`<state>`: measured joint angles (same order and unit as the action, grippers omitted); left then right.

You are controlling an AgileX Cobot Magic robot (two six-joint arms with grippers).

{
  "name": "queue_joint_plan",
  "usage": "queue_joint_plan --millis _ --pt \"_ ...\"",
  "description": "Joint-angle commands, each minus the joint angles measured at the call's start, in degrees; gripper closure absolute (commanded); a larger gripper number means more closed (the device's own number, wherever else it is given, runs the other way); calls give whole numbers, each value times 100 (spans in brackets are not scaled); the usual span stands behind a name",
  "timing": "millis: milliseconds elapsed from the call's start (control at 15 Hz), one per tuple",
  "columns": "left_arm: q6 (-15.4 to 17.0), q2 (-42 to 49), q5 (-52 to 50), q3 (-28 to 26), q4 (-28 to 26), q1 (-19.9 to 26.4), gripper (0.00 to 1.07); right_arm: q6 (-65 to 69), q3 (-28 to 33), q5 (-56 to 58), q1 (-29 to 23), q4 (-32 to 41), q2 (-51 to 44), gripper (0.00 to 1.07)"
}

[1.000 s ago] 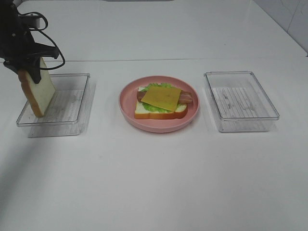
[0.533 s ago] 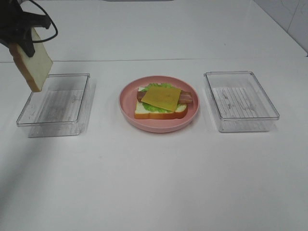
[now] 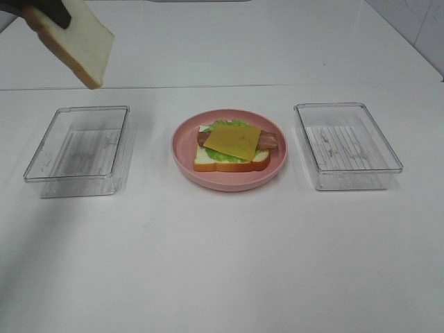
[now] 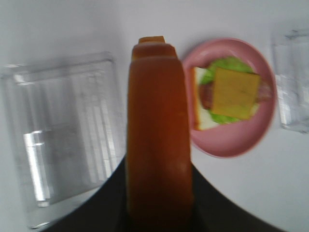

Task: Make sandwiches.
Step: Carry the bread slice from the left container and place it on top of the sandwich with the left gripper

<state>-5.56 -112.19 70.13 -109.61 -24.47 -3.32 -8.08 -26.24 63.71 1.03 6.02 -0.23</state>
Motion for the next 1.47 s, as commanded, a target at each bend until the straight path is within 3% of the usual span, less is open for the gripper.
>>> queue_joint_plan --millis 67,133,267,333,533,600,733,1000,1267,1467 --pt "-1369 97 -430 1106 -2332 -11 107 -34 11 -34 29 0 -166 19" --pt "-1879 92 -613 1587 -3065 -40 107 -34 11 -34 29 0 -166 19" --pt "-2349 92 -1094 2080 -3615 -166 107 -34 11 -34 29 0 -166 19" --pt "-2389 80 -1409 2223 -3621 -298 107 -34 11 -34 29 0 -166 19" --pt "-2378 -80 -2252 2252 -3633 -911 107 -34 11 -34 29 6 -166 19" --pt "-2217 -269 -2584 2246 -3701 -1175 107 -34 11 -34 29 6 -166 19" --pt "-2189 -647 -2670 2149 -3925 -1415 107 -34 11 -34 29 0 -166 19" --pt "-2097 -1421 -2412 1553 -4521 -1513 107 -34 11 -34 29 0 -166 19" --pt "-1656 -1874 -2263 1226 -4532 -1524 107 -34 11 -34 29 6 -166 19" --pt "-1541 -2103 -2252 1203 -4532 -1530 107 -34 11 -34 29 0 -166 19"
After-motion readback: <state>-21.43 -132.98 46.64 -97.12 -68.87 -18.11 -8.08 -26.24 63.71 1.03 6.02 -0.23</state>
